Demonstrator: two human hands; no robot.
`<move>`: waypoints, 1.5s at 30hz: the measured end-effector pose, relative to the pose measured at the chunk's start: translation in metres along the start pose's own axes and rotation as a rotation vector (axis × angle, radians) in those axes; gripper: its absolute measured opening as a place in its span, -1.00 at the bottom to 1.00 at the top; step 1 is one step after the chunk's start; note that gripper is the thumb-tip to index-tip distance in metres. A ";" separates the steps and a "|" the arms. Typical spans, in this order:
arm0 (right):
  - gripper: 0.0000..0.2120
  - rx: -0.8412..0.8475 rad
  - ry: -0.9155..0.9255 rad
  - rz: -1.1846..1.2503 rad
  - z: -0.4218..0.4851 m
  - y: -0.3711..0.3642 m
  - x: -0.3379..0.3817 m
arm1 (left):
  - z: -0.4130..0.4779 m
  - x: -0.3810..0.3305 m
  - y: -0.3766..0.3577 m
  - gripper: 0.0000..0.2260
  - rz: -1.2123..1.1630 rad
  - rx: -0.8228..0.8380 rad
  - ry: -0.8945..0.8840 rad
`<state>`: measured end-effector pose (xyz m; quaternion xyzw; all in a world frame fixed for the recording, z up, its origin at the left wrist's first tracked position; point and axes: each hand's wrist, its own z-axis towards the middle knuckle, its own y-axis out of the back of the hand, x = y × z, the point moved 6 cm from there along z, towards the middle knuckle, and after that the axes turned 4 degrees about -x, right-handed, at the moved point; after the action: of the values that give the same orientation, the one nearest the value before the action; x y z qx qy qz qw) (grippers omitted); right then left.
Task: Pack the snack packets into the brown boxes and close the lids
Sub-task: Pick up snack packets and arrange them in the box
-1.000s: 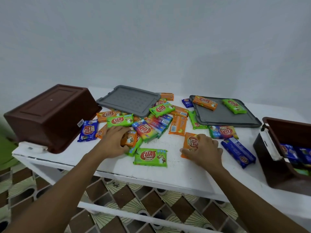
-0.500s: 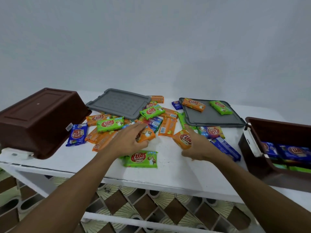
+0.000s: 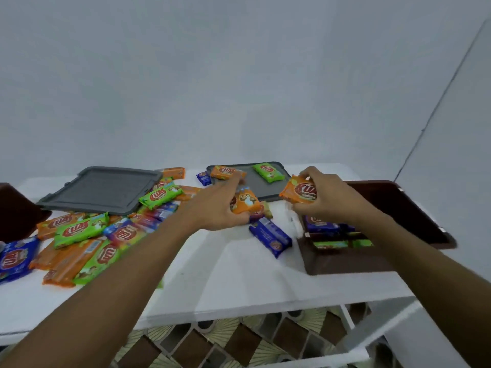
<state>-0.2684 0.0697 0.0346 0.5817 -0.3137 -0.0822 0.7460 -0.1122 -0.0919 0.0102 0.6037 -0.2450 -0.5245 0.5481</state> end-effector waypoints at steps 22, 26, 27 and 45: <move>-0.42 0.201 0.267 -0.494 0.019 -0.015 -0.207 | 0.127 -0.157 -0.151 -0.52 0.556 0.267 -0.219; -0.49 0.173 0.268 -0.460 0.022 -0.020 -0.207 | 0.130 -0.155 -0.155 -0.41 0.611 0.270 -0.220; -0.49 0.162 0.263 -0.449 0.022 -0.020 -0.207 | 0.131 -0.155 -0.156 -0.40 0.622 0.270 -0.215; -0.34 0.307 0.168 -0.417 0.025 -0.023 -0.207 | 0.124 -0.151 -0.139 -0.66 0.617 0.281 -0.172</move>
<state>-0.4400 0.1430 -0.0602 0.7448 -0.1329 -0.1368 0.6395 -0.3132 0.0286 -0.0439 0.5244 -0.5309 -0.3441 0.5699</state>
